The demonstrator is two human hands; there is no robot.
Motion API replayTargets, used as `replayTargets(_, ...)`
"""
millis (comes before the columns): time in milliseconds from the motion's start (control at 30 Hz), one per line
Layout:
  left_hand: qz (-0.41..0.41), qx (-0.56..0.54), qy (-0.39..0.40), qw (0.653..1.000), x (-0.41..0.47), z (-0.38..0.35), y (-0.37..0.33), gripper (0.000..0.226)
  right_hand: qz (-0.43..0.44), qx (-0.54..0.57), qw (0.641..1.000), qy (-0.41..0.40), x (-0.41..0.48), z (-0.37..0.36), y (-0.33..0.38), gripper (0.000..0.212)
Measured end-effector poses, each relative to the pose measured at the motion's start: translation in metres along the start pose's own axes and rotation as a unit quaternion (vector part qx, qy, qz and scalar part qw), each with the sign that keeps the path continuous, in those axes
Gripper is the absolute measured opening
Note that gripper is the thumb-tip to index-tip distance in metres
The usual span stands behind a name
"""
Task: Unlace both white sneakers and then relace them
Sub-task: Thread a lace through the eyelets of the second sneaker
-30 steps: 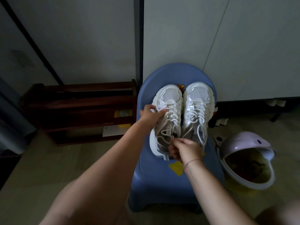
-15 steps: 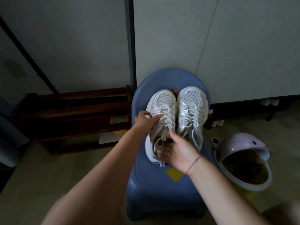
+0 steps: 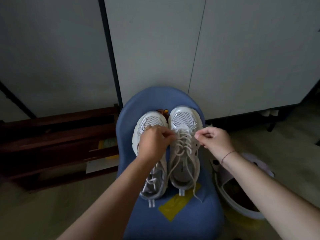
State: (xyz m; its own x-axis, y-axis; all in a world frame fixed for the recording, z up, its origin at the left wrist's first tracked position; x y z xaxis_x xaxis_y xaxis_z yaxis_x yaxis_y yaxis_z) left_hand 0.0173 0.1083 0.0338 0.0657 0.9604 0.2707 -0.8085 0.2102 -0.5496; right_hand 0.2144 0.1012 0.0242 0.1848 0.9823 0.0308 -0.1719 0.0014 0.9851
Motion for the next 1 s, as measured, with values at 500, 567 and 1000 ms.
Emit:
replayTargets(500, -0.107, 0.190, 0.017, 0.976, 0.020, -0.021, -0.024, 0.018, 0.078, -0.163, 0.982, 0.056, 0.020, -0.020, -0.006, 0.012)
replayTargets(567, -0.108, 0.177, 0.024, 0.978, 0.021, -0.021, -0.022, 0.016, 0.066, -0.132, 0.986, 0.074, 0.021, -0.019, -0.009, 0.010)
replayTargets(1000, -0.155, 0.193, -0.019, 0.969, 0.008, -0.019, -0.026, 0.005, 0.045, 0.017, 0.984, 0.174, 0.019, -0.015, -0.026, 0.021)
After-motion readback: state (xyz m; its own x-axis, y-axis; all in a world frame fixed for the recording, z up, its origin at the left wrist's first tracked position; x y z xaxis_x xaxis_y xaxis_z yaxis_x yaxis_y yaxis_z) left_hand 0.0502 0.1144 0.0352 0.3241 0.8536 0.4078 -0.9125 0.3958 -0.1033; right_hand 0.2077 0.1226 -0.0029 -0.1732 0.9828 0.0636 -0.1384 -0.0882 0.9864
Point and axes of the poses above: each hand's wrist, its own x-axis towards the middle knuckle, its own z-axis out of the back of the hand, y = z × x, the point moved 7 cm from there along x, towards the middle knuckle, and after that the axes turned 15 degrees about x, right-handed, at the moved point
